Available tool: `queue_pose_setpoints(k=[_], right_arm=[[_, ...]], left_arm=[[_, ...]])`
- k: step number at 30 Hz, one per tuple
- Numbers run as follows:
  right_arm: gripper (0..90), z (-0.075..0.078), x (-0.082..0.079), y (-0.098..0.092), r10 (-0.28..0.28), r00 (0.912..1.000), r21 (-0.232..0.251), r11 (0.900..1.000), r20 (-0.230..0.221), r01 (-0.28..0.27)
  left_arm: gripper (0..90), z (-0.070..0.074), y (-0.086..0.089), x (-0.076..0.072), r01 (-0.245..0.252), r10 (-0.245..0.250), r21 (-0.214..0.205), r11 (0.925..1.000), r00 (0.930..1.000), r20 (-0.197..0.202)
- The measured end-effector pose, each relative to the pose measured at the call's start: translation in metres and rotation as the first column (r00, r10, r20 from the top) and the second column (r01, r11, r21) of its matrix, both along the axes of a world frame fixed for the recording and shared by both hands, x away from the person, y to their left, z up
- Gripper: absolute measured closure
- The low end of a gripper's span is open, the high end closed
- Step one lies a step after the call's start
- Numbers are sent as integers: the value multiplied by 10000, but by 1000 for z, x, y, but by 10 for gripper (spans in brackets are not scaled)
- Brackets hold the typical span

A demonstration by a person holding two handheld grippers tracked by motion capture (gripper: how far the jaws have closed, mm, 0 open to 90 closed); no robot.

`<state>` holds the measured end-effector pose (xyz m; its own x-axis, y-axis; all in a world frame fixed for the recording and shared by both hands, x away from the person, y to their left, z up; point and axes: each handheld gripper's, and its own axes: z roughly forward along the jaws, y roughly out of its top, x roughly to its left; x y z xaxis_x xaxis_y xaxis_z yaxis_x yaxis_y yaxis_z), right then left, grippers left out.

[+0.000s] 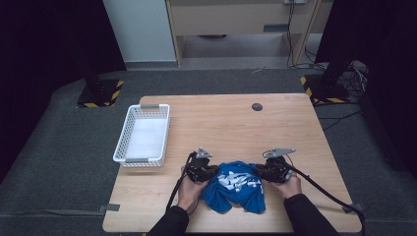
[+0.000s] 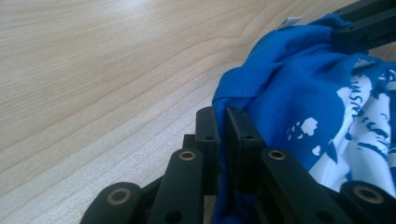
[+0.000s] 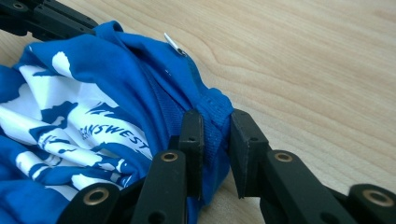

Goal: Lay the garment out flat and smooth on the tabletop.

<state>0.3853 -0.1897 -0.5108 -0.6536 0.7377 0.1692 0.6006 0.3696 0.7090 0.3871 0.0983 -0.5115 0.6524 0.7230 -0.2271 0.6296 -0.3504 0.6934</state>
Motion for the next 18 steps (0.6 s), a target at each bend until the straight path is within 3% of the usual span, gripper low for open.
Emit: queue_pose_setpoints(k=[18], right_arm=[[766,23,-6,-5,14,9978,268,9996,668,-32]], left_arm=[[862,28,6,-10,-107,131,-453,9989,9986,513]])
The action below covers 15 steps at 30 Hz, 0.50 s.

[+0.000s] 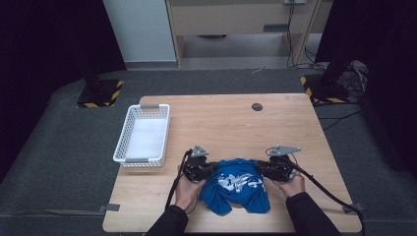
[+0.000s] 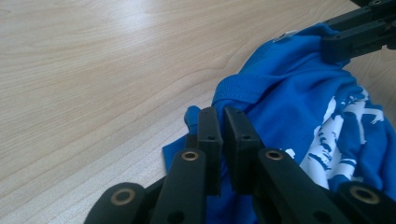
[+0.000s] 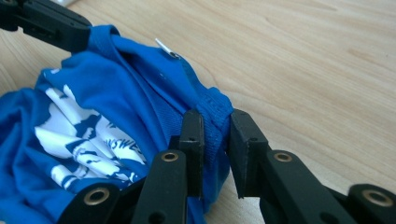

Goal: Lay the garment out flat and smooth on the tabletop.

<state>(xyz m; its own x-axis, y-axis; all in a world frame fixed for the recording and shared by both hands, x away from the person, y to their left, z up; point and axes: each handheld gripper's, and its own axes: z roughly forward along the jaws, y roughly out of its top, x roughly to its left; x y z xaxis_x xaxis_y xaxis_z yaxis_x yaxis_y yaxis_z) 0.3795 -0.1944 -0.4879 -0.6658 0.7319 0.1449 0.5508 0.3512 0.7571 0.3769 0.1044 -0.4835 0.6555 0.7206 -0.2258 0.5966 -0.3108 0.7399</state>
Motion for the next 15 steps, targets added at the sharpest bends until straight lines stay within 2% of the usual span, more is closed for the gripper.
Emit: queue_pose_setpoints(k=[7,11,15], right_arm=[[766,9,-2,-3,-117,9995,166,9998,305,112],[766,14,-2,-6,-160,9992,390,9991,374,146],[768,22,-2,-11,-301,9975,558,9981,634,266]], left_arm=[[863,11,-2,-4,84,-87,94,9999,9993,366],[863,17,-1,-5,66,-65,-21,10000,9985,541],[864,23,-2,-5,90,-81,-128,9999,9978,662]])
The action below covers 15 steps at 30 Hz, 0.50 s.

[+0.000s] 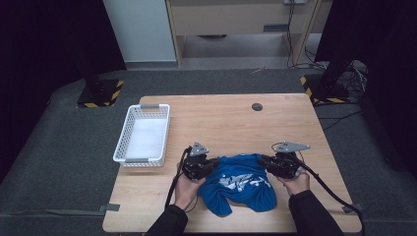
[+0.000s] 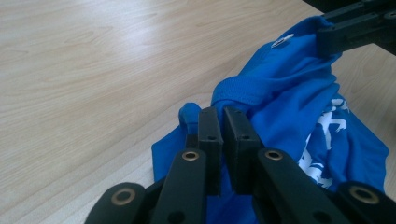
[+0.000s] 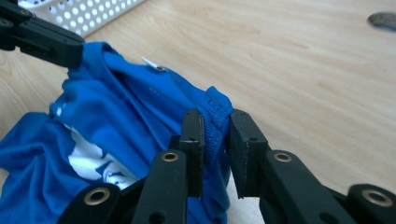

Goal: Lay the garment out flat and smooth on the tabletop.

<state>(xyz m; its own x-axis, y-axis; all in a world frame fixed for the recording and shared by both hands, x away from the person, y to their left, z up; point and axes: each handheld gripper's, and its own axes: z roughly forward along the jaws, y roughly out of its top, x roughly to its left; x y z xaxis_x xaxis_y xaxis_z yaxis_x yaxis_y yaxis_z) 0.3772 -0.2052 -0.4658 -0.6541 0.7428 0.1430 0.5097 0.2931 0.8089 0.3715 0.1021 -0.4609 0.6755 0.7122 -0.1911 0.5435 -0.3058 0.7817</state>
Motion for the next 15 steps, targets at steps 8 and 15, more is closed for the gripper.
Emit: queue_pose_setpoints(k=[8,15], right_arm=[[768,12,-1,-4,-152,9990,172,9997,419,145],[768,23,-3,-8,-291,9965,306,9992,784,268]], left_arm=[[865,15,-1,-2,46,-40,-146,9999,9992,397],[866,28,-4,-5,132,-113,-249,9996,9970,766]])
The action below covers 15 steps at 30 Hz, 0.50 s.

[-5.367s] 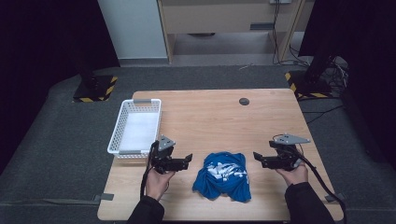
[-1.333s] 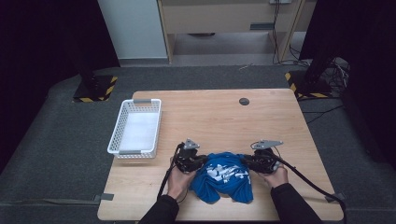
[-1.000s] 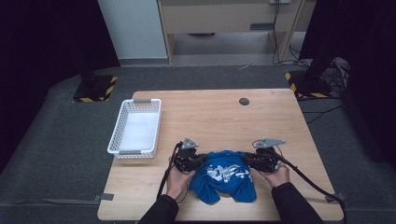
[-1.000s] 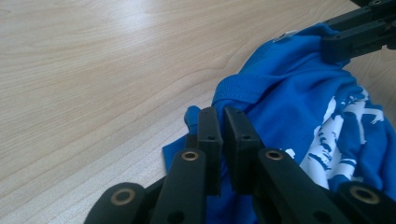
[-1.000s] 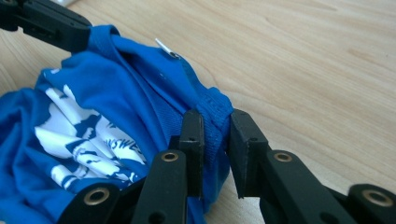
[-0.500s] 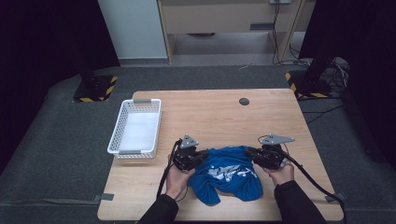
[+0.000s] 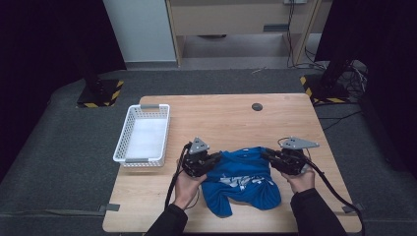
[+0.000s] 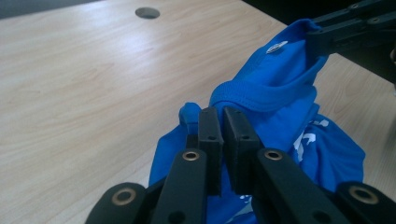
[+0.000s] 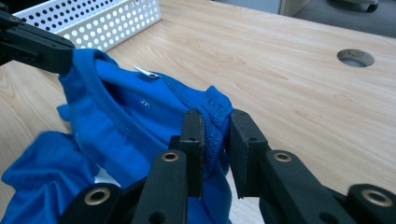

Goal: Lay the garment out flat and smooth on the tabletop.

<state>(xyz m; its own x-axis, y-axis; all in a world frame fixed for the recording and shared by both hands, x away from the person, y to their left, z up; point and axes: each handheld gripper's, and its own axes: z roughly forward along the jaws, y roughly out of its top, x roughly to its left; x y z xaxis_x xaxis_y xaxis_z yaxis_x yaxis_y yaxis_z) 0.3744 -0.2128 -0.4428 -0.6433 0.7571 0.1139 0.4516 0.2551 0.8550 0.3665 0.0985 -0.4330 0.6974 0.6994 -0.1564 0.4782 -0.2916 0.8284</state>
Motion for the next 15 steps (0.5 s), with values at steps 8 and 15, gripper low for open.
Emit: queue_pose_setpoints(k=[8,15], right_arm=[[769,8,1,-3,-118,9996,109,9999,269,115],[769,17,0,-2,-159,9986,224,9996,502,148]], left_arm=[[867,12,-3,-3,130,-134,101,9999,9990,422],[867,21,-1,-2,91,-93,38,10000,9981,604]])
